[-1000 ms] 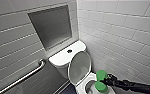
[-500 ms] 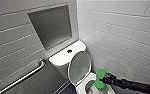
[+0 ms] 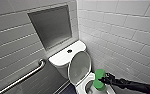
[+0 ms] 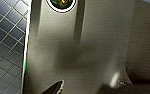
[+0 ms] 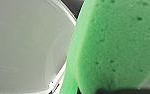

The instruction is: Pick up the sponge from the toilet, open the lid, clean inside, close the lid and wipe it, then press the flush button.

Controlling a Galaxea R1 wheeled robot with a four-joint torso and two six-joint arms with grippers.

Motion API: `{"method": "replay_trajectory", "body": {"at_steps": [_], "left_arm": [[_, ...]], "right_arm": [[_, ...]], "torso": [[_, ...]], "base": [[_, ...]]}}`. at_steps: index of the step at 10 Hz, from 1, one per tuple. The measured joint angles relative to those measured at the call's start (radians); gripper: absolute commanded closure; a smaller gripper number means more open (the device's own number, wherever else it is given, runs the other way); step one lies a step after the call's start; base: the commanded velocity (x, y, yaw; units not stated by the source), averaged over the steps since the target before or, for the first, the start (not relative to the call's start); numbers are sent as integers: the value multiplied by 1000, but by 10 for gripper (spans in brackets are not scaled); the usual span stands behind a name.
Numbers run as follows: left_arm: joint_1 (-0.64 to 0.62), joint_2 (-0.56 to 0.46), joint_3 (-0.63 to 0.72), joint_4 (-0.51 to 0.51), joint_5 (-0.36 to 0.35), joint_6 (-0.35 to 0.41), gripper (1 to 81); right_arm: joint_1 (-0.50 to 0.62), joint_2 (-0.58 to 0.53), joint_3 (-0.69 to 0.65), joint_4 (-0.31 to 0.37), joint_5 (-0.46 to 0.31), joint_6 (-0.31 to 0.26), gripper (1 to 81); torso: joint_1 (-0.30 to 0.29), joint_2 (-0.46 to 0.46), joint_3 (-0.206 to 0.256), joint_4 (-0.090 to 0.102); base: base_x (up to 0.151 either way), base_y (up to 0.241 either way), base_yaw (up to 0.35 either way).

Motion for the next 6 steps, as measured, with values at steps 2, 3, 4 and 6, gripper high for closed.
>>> {"method": "replay_trajectory", "body": {"at_steps": [2, 3, 4, 6], "left_arm": [[0, 1, -1, 0, -1, 0, 10], [0, 0, -1, 0, -1, 0, 10], [0, 1, -1, 0, -1, 0, 10], [0, 0, -1, 0, -1, 0, 10]], "right_arm": [[-3, 19, -4, 0, 1, 0, 811], [-6, 19, -7, 0, 0, 0, 811], [-11, 19, -13, 0, 1, 0, 811], [-14, 19, -13, 0, 1, 0, 811]], "torso": [[0, 0, 0, 0], [0, 0, 0, 0], [0, 0, 0, 0], [0, 0, 0, 0]], "base": [[0, 0, 0], [0, 0, 0], [0, 0, 0], [38, 0, 0]]}}
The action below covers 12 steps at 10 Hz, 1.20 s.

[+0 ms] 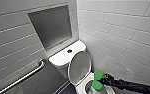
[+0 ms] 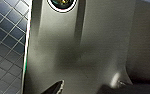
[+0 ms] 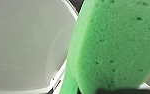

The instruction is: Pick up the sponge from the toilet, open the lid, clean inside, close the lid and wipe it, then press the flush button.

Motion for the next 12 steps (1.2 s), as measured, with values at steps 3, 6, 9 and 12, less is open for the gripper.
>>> {"method": "replay_trajectory", "body": {"at_steps": [3, 6, 9, 12], "left_arm": [[13, -1, 0, 0, 2, 0, 10], [10, -2, 0, 0, -3, 0, 10], [5, -2, 0, 0, -5, 0, 10], [9, -2, 0, 0, -6, 0, 10]], "right_arm": [[-7, 0, 0, 0, 1, 0, 811], [-8, 0, 0, 0, 3, 0, 811], [-20, 11, 0, 0, 7, -1, 811], [-33, 38, -12, -1, 5, -1, 811]], "torso": [[1, 1, 0, 0], [1, 1, 0, 0], [1, 1, -22, 0], [2, 2, -38, 0]], "base": [[96, 0, 0], [112, 0, 0], [37, 0, 0], [0, 0, 0]]}}
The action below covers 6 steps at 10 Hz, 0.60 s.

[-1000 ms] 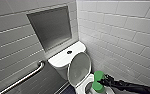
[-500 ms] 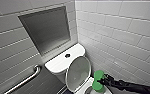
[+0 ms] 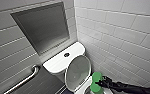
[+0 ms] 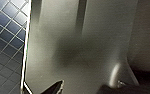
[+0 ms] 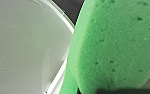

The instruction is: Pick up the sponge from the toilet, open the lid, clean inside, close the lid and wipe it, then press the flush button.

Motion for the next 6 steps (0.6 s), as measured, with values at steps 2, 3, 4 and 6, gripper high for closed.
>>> {"method": "replay_trajectory", "body": {"at_steps": [2, 3, 4, 6], "left_arm": [[1, 0, 0, 0, -1, 0, 10], [3, 0, 0, 0, -2, 0, 10], [3, 0, 0, 0, -5, 0, 10], [3, 0, 0, 0, -19, 0, 10]], "right_arm": [[7, 46, -40, 0, 5, 1, 811], [4, 74, -69, 0, 10, 7, 811], [0, 99, -110, 0, 19, 21, 811], [-3, 144, -217, 0, 33, 78, 811]], "torso": [[0, 0, 0, 0], [0, 0, 0, 0], [0, 0, 0, 0], [0, 0, 0, 0]], "base": [[0, 0, 0], [0, 0, 0], [0, 0, 0], [0, 0, 0]]}}
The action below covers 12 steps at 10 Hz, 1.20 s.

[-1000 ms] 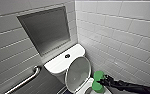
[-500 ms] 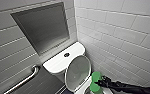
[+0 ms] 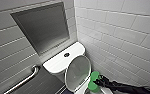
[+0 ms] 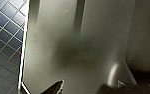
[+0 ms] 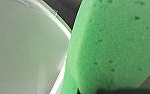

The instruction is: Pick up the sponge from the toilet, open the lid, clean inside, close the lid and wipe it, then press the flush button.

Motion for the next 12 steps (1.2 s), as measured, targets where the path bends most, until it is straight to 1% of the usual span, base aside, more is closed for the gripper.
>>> {"method": "replay_trajectory", "body": {"at_steps": [2, 4, 7, 9, 10, 12], "left_arm": [[3, 0, -7, 0, -5, 0, 10], [4, 0, -9, 0, -6, 0, 10], [5, 0, -9, 0, -6, 0, 10], [5, 0, -9, 0, -6, 0, 10], [5, 1, -9, 0, -6, 0, 10], [5, 1, -9, 0, -9, 0, 10]], "right_arm": [[0, 53, -83, 0, 22, 75, 811], [0, 93, -141, 0, 40, 137, 811], [-7, 156, -253, 1, 64, 201, 811], [-24, 177, -302, 1, 99, 222, 811], [-34, 175, -307, 1, 117, 224, 811], [-42, 139, -261, 1, 129, 225, 811]], "torso": [[0, 0, 0, 0], [0, 0, 0, 0], [0, 0, 0, 0], [0, 0, 0, 0], [0, 0, 0, 0], [0, 0, 0, 0]], "base": [[0, 0, 0], [0, 0, 0], [0, 0, 0], [0, 0, 0], [0, 0, 0], [0, 0, 0]]}}
